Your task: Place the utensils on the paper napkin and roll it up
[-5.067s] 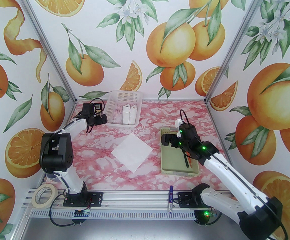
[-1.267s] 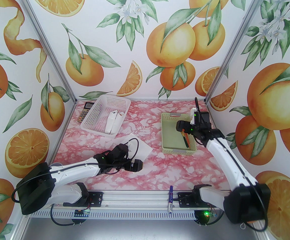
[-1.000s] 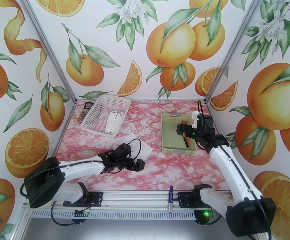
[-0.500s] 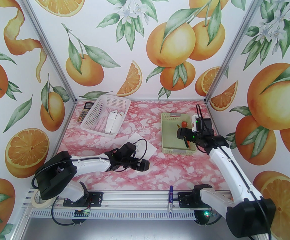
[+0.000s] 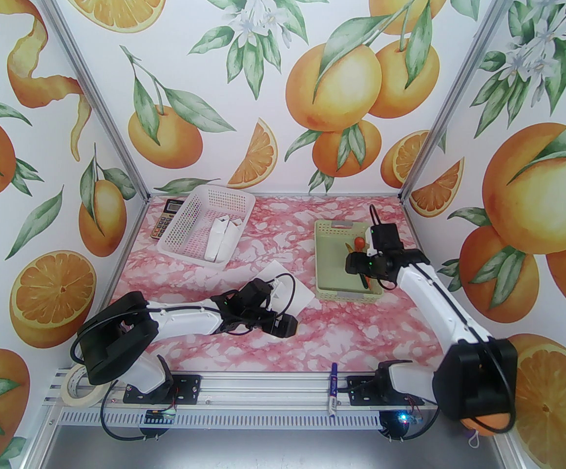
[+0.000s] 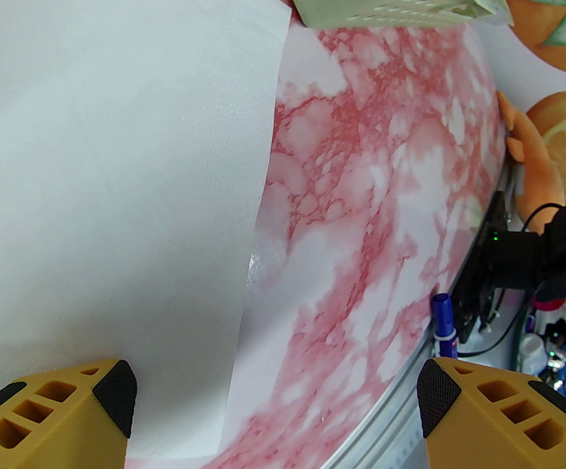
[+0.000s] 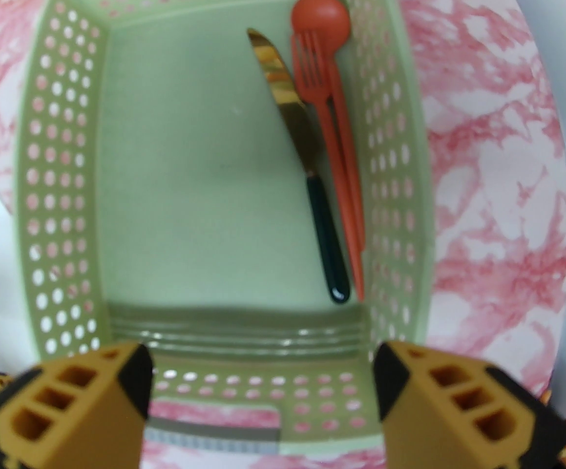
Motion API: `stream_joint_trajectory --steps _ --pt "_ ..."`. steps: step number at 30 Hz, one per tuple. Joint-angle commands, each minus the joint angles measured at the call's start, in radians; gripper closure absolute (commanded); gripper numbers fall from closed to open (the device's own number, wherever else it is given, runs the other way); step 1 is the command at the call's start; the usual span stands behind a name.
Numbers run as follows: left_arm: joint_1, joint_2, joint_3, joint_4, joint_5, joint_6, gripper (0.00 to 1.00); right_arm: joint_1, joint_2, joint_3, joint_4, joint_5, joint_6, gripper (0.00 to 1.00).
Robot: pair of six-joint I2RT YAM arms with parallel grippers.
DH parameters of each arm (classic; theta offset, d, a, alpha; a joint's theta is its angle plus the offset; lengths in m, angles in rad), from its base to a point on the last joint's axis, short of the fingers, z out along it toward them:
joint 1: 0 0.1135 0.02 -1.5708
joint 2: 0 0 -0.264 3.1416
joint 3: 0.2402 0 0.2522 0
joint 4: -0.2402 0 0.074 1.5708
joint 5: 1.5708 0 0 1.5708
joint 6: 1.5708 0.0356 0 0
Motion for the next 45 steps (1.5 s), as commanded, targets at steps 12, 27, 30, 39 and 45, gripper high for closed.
stream_joint_trajectory --steps 12,27,30,39,45 --pt "0.015 -0.138 0.094 -0.122 -0.048 0.081 0.00 0.026 0.323 0.193 -0.034 0.128 -0.066 0.43" --pt "0.066 -0.459 0.039 -0.154 -0.336 0.216 0.00 0.049 0.521 0.268 -0.051 0.230 -0.054 0.48" --pt "0.087 -0.491 0.029 -0.163 -0.344 0.220 0.00 0.050 0.534 0.261 -0.040 0.240 -0.052 0.48" --pt "0.103 -0.495 0.024 -0.182 -0.329 0.217 0.00 0.035 0.584 0.244 -0.016 0.208 -0.031 0.48" --pt "0.105 -0.496 0.032 -0.200 -0.337 0.223 0.00 0.022 0.605 0.208 -0.002 0.090 -0.024 0.48"
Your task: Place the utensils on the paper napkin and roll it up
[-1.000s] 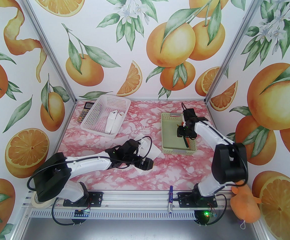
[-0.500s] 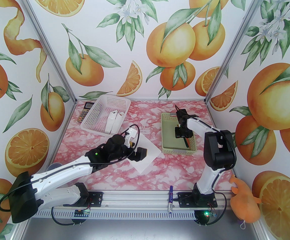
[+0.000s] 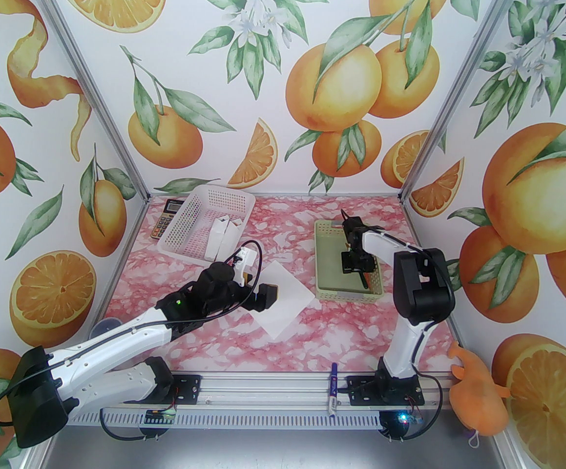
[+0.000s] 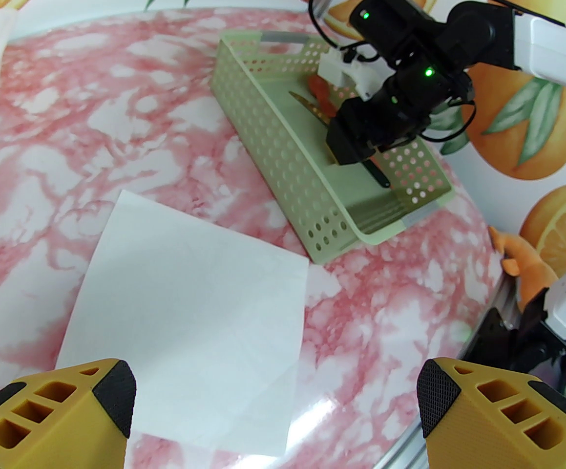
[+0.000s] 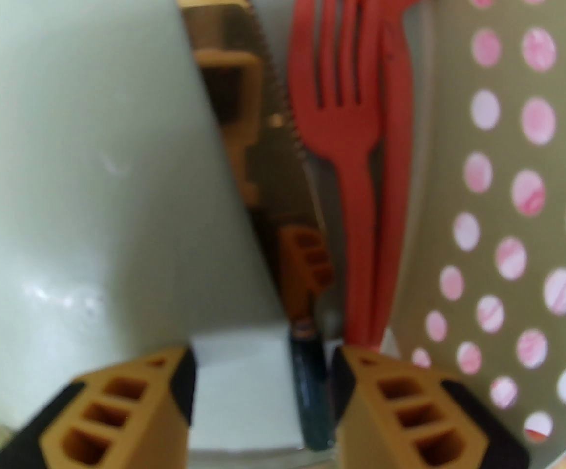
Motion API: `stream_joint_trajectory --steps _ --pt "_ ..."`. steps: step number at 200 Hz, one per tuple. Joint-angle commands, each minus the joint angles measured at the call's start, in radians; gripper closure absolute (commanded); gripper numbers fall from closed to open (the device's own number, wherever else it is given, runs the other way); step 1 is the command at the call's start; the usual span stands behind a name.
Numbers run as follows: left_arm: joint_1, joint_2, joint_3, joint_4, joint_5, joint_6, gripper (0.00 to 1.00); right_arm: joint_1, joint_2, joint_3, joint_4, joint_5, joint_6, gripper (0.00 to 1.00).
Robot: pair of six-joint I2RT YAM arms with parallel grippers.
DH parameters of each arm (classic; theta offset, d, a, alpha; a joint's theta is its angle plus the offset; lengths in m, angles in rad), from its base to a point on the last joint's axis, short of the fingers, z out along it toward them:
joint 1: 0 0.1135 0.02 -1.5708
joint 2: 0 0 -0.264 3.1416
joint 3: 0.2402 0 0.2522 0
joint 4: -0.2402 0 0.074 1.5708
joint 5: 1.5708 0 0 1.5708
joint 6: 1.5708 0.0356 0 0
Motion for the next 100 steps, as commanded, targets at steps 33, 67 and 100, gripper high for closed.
stream_joint_trajectory --steps 33,67,100 --pt "0.007 -0.013 0.002 -0.032 -0.018 0.024 0.00 -0.004 0.035 -0.049 0.028 -0.230 0.005 0.54" --pt "0.006 -0.007 0.001 -0.034 -0.021 0.025 0.00 0.013 -0.002 -0.050 0.037 -0.299 0.007 0.55" --pt "0.006 0.003 0.004 -0.033 -0.023 0.028 0.00 0.025 -0.055 -0.049 0.046 -0.369 0.021 0.55"
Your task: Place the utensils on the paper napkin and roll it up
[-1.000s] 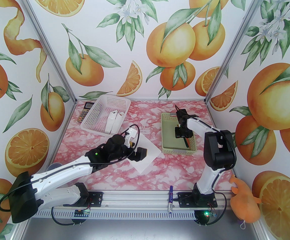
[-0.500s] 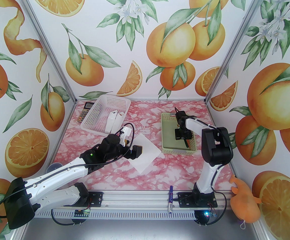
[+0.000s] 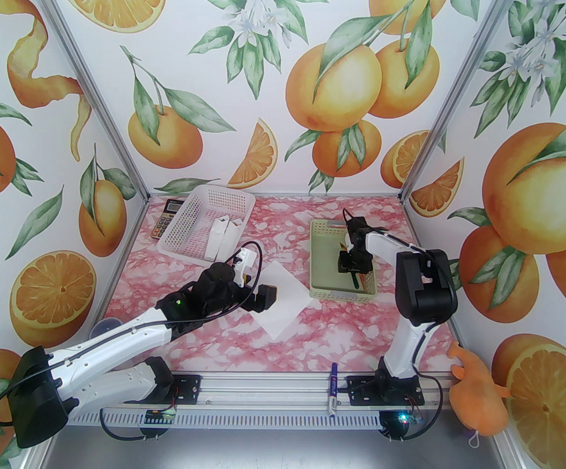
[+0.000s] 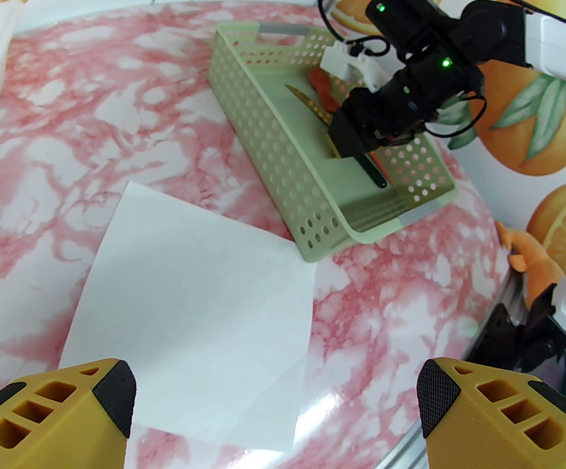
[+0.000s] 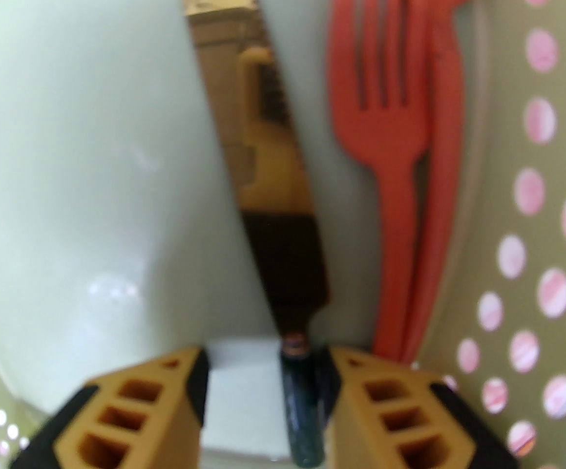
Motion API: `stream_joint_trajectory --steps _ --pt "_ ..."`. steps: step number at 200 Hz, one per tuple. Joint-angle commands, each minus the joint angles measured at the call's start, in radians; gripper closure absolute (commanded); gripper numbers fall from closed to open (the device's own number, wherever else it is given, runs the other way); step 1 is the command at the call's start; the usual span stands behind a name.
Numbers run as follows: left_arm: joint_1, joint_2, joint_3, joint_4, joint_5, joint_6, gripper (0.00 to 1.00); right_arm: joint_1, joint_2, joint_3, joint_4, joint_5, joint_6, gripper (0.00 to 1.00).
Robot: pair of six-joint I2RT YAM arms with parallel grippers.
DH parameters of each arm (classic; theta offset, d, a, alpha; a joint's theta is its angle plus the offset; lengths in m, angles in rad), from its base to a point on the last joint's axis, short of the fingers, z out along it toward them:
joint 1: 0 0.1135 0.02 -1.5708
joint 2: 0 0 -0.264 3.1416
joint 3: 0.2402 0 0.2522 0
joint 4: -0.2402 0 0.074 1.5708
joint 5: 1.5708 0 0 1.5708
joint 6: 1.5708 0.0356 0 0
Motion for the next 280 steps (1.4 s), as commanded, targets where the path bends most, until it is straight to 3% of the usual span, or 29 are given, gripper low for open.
stream_joint_trajectory --steps 1,28,68,169,280 --pt "0.006 0.003 0.002 -0.014 -0.012 0.023 0.00 0.030 -0.037 -0.025 0.004 -0.145 0.021 0.55" --pt "0.006 0.008 0.005 -0.012 -0.014 0.025 0.00 0.030 -0.084 -0.027 -0.004 -0.158 0.032 0.55" --pt "0.007 0.010 0.007 -0.017 -0.029 0.030 0.00 0.038 -0.105 -0.007 -0.097 -0.027 0.036 0.55" --pt "0.007 -0.013 0.002 -0.016 -0.090 0.038 0.00 0.063 -0.033 -0.053 -0.009 -0.016 0.118 0.56" --pt "0.006 -0.025 0.007 -0.032 -0.126 0.043 0.00 0.070 -0.005 -0.075 -0.001 0.019 0.115 0.79"
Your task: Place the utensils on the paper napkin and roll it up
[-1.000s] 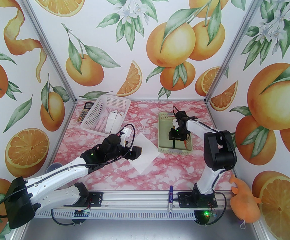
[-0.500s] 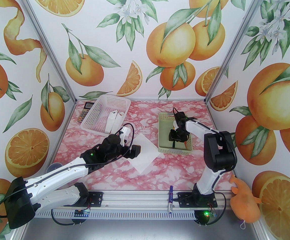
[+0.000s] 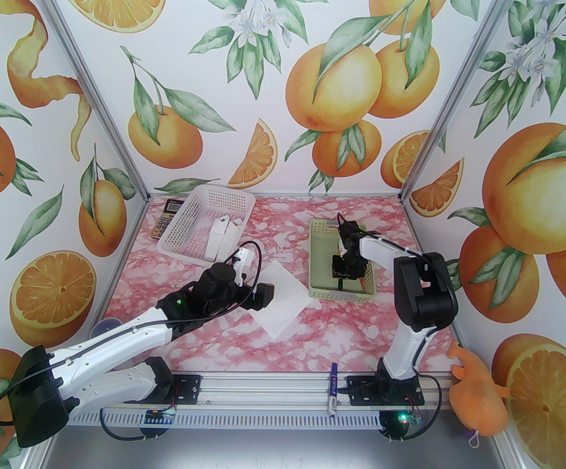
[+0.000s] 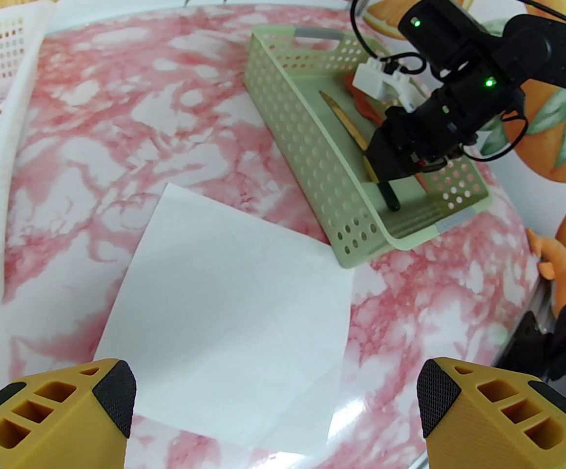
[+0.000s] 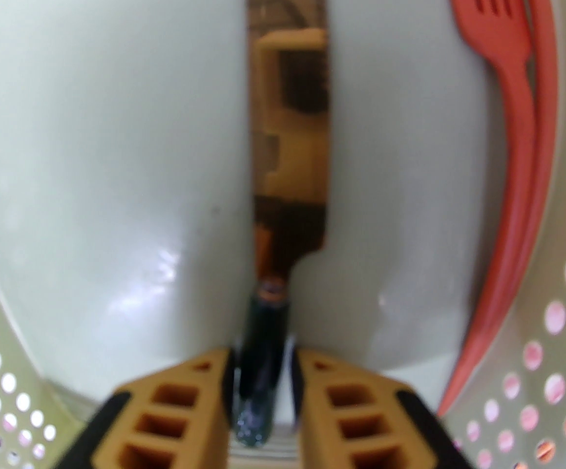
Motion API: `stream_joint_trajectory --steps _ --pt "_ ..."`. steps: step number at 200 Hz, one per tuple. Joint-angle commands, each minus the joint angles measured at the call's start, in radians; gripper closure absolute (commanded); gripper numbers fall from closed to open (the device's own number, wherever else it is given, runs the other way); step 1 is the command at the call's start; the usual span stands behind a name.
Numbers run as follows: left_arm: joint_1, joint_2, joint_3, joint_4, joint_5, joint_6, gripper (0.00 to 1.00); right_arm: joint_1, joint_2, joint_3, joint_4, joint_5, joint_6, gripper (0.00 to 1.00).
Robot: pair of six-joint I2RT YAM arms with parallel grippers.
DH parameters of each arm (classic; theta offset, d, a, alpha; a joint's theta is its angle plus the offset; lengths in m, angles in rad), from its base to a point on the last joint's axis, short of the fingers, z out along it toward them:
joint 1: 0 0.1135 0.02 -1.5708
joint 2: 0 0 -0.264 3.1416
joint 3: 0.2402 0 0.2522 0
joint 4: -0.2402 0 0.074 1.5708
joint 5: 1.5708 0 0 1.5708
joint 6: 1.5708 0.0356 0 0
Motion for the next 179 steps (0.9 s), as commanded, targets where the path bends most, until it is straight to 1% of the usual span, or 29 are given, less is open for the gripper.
stream_joint_trajectory --steps 1,13,47,132,179 --pt "0.004 -0.028 0.007 -0.011 -0.037 0.019 0.00 0.010 0.028 -0.023 0.012 0.020 0.003 0.79" --pt "0.005 -0.035 0.005 -0.012 -0.045 0.019 0.00 0.012 0.020 -0.023 0.013 0.020 0.005 0.82" --pt "0.004 -0.060 -0.007 -0.001 -0.058 0.025 0.00 0.016 -0.009 -0.027 0.020 0.029 0.009 0.84" --pt "0.003 -0.135 -0.031 0.027 -0.096 0.077 0.00 0.028 -0.115 -0.046 0.037 0.029 0.035 0.83" --pt "0.006 -0.195 -0.044 0.026 -0.133 0.134 0.00 0.045 -0.191 -0.058 0.042 0.040 0.049 0.83"
